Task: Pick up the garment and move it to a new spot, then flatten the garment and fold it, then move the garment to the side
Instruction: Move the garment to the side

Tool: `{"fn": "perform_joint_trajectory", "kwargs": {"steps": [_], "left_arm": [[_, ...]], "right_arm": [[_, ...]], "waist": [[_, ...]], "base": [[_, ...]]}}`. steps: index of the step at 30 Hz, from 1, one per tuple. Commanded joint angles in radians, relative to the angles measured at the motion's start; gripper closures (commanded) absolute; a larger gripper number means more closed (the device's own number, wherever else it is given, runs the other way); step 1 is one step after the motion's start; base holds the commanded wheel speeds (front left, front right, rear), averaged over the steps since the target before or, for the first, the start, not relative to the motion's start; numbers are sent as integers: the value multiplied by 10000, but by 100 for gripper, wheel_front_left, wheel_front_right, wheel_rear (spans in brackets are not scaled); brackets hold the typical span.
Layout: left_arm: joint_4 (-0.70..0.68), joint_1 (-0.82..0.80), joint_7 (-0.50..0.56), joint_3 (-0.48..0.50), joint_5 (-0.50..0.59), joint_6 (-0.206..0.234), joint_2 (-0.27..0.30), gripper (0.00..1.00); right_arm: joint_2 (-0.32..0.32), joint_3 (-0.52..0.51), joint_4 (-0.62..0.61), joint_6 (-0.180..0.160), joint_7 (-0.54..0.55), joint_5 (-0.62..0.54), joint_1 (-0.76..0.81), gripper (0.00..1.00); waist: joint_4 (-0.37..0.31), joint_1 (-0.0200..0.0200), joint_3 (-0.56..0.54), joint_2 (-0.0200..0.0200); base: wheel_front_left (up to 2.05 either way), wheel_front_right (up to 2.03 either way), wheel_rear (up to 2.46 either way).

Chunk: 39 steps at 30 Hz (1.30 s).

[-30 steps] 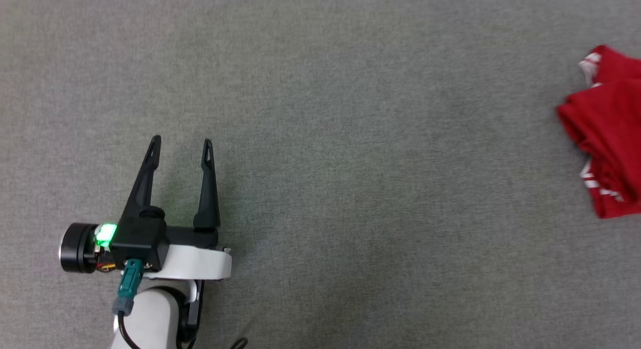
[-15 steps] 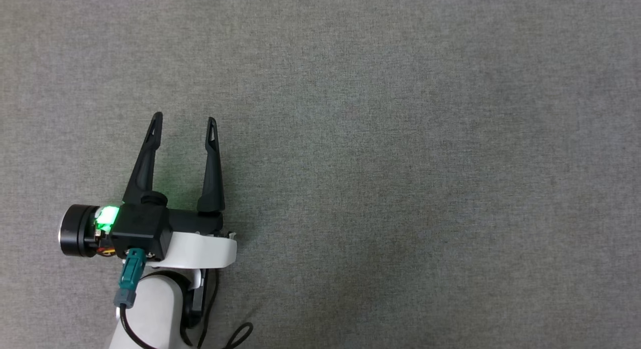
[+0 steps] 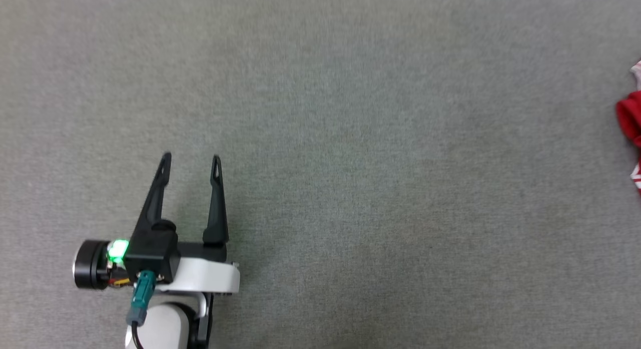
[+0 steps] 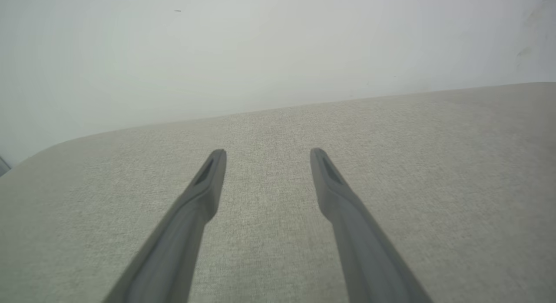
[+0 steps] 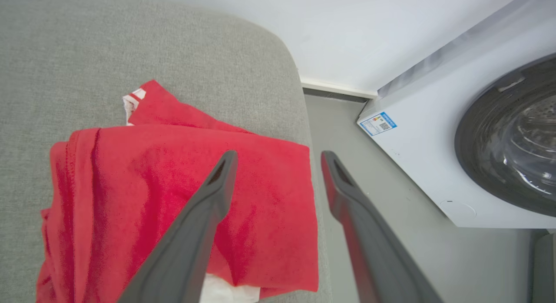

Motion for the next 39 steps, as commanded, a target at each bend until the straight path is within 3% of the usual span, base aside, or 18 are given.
{"fn": "perform_joint_trajectory", "kwargs": {"steps": [1,8,16,26,33,39], "left_arm": [[28,202,-21,25,-69,49,4,0],[214,923,-21,146,-196,69,-23,0],[432,1433,-21,253,-196,-9,11,0],[685,1787,-21,320,-305,-78,-32,0],[817,1959,-21,407,-356,-148,-50,0],[882,2156,-21,451,-397,-216,-63,0]], "right_arm": [[118,-128,-253,-16,-218,-202,218,0],[1419,-1132,-1990,-14,-2079,-1429,1043,0],[3831,-1955,-4120,-16,-4129,-2504,2409,0],[6187,-1217,-5567,-16,-5387,-2683,4341,0],[6893,-726,-5257,-13,-5720,-2429,5434,0],[7429,-960,-4930,-14,-5906,-2427,6175,0]], "waist": [[-12,0,-554,0],[20,0,-1569,0],[235,0,-2469,0],[558,0,-3117,0],[689,0,-3410,0],[697,0,-3608,0]], "base": [[0,0,0],[0,0,0],[0,0,0],[0,0,0],[0,0,0],[0,0,0]]}}
